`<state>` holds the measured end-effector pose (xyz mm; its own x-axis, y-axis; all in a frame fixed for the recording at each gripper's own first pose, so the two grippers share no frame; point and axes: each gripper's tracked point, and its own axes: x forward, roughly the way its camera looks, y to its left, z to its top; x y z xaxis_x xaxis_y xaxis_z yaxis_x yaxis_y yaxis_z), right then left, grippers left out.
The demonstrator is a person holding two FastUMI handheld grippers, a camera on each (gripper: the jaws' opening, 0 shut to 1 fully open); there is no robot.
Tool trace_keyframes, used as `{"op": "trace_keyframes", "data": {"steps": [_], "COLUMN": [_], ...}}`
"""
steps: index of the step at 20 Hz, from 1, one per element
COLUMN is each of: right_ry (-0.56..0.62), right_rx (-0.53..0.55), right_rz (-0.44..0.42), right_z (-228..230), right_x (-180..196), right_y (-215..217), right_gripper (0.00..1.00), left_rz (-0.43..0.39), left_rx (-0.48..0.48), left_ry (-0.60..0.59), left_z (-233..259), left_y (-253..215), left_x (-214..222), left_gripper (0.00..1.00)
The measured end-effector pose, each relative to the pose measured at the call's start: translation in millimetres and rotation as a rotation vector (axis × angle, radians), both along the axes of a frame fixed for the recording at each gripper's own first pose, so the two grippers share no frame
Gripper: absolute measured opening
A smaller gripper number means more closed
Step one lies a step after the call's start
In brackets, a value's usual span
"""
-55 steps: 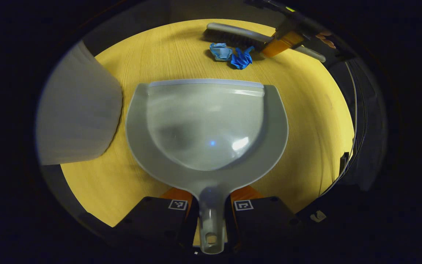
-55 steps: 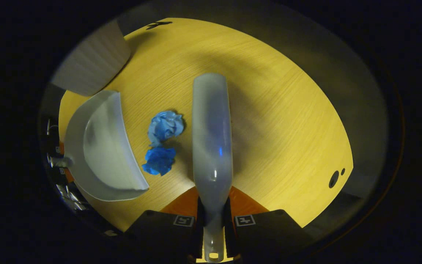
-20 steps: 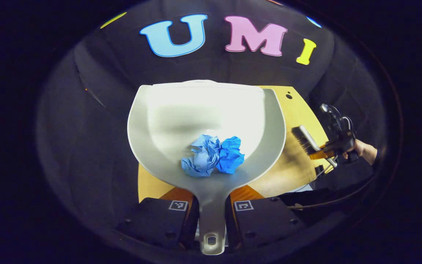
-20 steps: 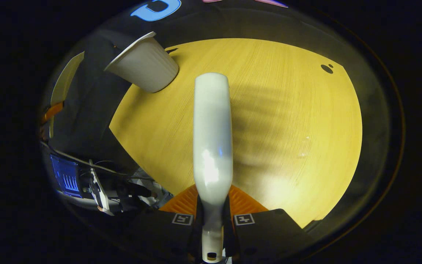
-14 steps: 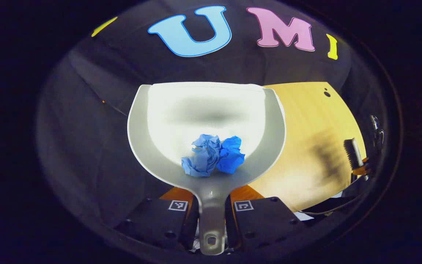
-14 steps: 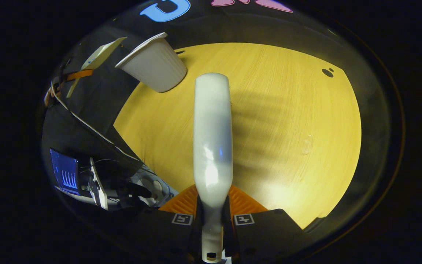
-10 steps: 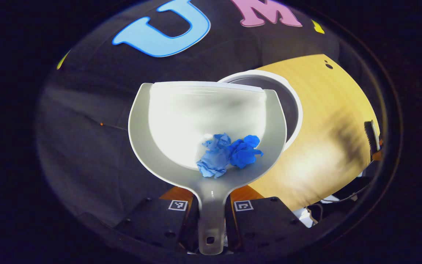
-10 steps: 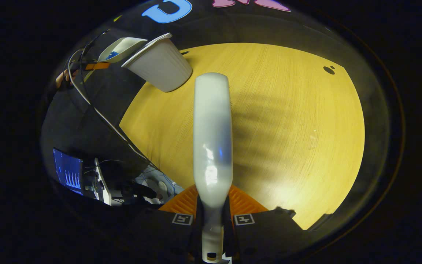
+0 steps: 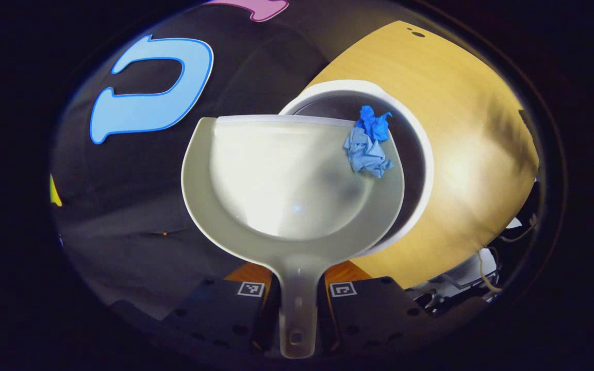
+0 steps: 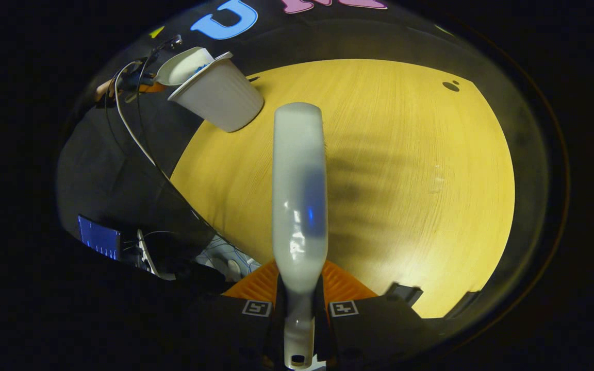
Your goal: Pick up the small broom and dustpan from the desktop, sweep the trash into the dustpan with the broom, and then empty the trash into the garbage bin.
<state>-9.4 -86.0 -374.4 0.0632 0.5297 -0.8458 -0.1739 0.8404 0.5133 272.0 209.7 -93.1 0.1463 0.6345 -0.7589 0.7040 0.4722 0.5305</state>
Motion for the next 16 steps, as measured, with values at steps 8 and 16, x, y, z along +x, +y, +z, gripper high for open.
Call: {"op": "trace_keyframes", "data": {"steps": [8, 16], "right_ry": [0.039, 0.058], "right_rx": [0.006, 0.010], "right_rz": [-0.043, -0.092], "right_z": [-9, 0], "right_x": [-15, -18], "right_y": [-14, -15], "right_gripper": [0.26, 0.27], "left_rz": [-0.134, -0.146], "left_rx": [0.166, -0.019], "left_ry": [0.053, -0.190], "left_z": [10, 20], "left_y": [12, -26], "left_x": [6, 17], "left_gripper": [0.30, 0.29]}}
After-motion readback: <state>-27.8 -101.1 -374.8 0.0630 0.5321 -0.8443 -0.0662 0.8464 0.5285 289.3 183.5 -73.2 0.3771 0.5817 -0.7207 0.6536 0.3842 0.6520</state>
